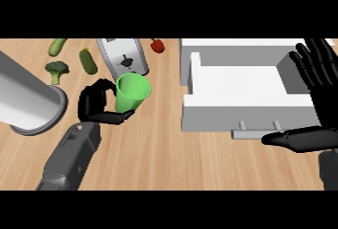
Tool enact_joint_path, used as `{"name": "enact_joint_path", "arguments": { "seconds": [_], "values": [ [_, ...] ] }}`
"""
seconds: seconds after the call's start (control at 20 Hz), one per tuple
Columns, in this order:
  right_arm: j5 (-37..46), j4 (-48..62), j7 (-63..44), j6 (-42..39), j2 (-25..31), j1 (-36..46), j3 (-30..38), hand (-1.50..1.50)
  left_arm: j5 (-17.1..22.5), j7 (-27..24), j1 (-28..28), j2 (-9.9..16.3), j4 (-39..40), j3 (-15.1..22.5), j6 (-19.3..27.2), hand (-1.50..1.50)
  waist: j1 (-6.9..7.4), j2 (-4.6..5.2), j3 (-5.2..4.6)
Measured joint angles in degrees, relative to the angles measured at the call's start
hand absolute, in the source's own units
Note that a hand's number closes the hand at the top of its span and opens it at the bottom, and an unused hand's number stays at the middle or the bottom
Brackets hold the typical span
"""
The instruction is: Pick up the cup, place it into the drawer and close the drawer
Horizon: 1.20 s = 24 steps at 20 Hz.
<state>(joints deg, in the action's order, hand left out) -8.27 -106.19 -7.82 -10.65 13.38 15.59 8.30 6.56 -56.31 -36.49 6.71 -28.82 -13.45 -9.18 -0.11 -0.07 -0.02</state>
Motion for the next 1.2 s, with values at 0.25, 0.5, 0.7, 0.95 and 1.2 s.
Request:
{"name": "enact_joint_path", "arguments": {
  "seconds": [0.25,0.5,0.7,0.95,1.2],
  "values": [
    [0.67,-0.53,0.32,0.28,-0.06,-0.71,0.18,-1.50,-0.31,8.05,-5.04,-3.31,-8.52,2.82,3.40,1.50,0.37,-0.25,0.07],
    [1.01,0.89,1.19,0.43,-0.29,-0.39,0.49,-1.50,0.77,18.52,-9.62,-5.66,-16.17,8.03,8.65,1.50,0.30,-0.28,0.08],
    [1.52,2.24,2.24,0.53,-0.28,0.45,0.72,-1.50,1.59,26.81,-15.72,-6.30,-19.47,10.84,13.65,1.50,-0.03,-0.15,0.06],
    [2.42,2.93,3.74,0.57,-0.72,0.25,0.29,-1.50,2.98,33.87,-25.54,-6.59,-16.12,14.17,21.20,1.50,-1.00,0.13,0.06],
    [1.93,2.01,3.14,0.04,-0.65,0.45,-0.06,-1.50,5.86,38.37,-33.25,-6.67,-7.67,17.92,26.48,1.50,-2.33,0.46,0.07]
  ]
}}
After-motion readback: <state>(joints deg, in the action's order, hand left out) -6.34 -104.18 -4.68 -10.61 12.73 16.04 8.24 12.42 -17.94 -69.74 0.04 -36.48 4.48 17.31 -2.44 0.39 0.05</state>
